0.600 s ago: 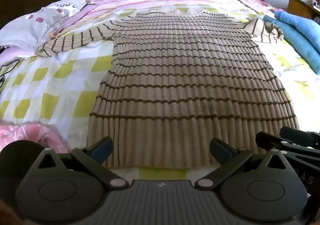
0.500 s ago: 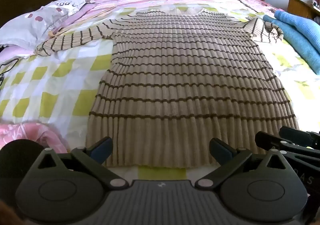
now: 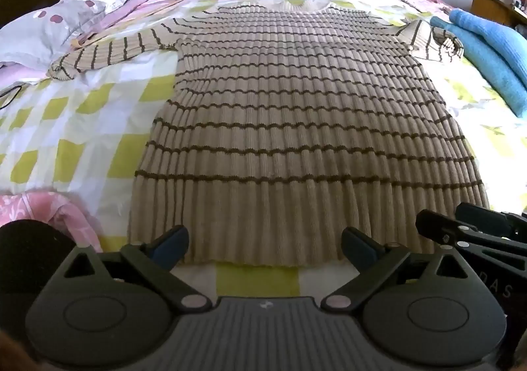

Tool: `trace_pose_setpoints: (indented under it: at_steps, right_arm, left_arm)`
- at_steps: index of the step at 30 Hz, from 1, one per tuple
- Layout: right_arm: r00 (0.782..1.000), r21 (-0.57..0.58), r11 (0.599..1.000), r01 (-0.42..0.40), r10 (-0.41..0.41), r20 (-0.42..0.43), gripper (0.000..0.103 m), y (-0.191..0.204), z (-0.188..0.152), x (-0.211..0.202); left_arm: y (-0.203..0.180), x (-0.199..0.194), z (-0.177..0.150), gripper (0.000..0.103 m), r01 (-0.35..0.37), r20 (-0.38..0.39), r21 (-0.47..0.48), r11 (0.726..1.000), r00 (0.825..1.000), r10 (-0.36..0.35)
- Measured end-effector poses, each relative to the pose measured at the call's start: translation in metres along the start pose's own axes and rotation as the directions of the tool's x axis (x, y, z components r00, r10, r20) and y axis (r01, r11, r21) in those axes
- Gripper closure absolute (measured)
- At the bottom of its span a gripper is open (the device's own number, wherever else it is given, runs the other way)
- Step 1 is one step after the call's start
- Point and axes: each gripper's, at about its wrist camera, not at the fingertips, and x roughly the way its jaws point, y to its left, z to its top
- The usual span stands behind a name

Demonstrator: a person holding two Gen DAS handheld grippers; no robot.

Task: Fold small clothes

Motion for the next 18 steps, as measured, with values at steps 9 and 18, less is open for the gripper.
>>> trace_pose_setpoints:
  at_steps: [9,18]
  right_arm:
    - [1.000,-0.005,1.000,0.000,0.000,-0.003,0.055,0.000,0.000,0.000]
    - [1.000,-0.006,1.000,0.000,0.000,-0.005,0.054,0.000,-0.001,0.001]
  left_arm:
    - [0.001,0.004,0.000,0.000,-0.003,-0.010,0.000,1.000,1.000,0.003]
    - [0.000,0.013,-0.001,0.000,-0.001,-0.050,-0.007,1.000,0.999,0.001]
